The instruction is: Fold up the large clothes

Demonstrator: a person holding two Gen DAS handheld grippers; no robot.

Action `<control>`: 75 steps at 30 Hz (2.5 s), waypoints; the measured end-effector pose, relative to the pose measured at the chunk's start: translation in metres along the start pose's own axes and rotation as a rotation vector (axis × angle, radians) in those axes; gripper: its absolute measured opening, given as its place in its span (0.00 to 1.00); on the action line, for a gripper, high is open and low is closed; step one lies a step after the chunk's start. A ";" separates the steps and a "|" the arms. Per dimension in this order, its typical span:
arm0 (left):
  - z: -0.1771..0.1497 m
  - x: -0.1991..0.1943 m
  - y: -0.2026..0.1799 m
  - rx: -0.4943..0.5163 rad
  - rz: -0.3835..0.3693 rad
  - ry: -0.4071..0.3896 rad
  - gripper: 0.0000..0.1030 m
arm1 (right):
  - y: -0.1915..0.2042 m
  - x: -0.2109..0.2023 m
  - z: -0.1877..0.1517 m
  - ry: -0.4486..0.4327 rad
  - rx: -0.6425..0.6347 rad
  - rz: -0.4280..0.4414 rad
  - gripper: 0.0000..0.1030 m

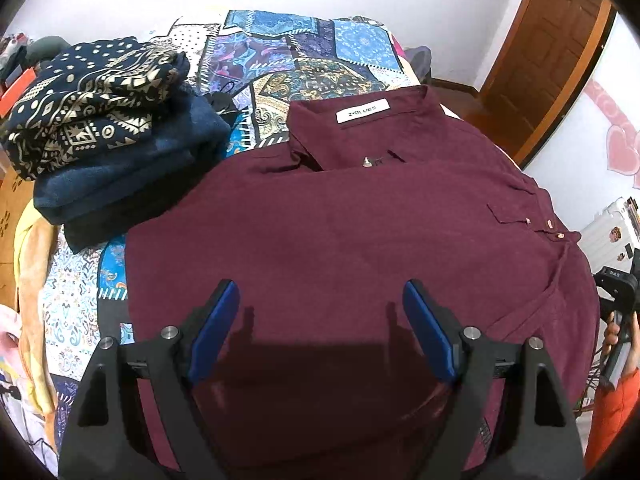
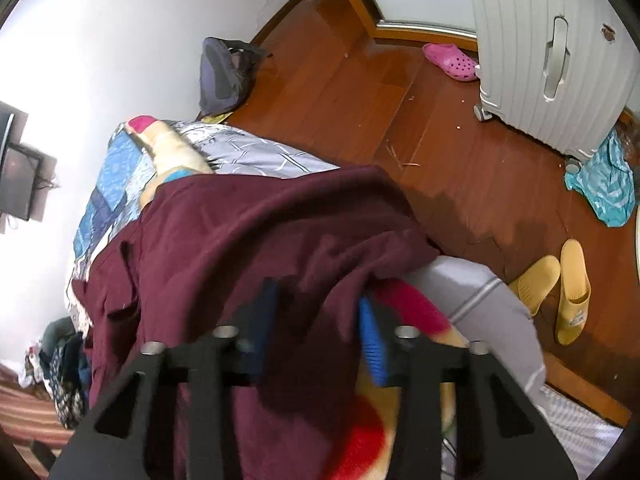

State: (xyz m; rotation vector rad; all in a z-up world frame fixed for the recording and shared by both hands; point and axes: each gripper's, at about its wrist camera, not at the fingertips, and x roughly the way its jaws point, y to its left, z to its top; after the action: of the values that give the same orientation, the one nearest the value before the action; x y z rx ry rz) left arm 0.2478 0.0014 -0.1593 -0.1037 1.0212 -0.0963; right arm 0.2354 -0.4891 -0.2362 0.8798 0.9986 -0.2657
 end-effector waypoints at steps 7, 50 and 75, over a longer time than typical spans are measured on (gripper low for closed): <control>-0.003 -0.016 0.014 -0.041 -0.019 -0.030 0.81 | 0.048 -0.044 0.001 -0.075 -0.136 0.047 0.08; -0.024 -0.015 0.001 0.063 -0.025 -0.018 0.81 | 0.137 -0.087 -0.065 -0.066 -0.375 0.174 0.51; -0.020 0.004 0.008 0.032 0.001 0.018 0.81 | 0.082 -0.009 -0.010 -0.034 -0.047 0.104 0.17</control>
State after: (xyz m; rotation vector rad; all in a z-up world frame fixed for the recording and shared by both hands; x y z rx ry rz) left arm 0.2335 0.0079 -0.1739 -0.0729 1.0370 -0.1126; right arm 0.2705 -0.4314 -0.1886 0.8786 0.9206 -0.1673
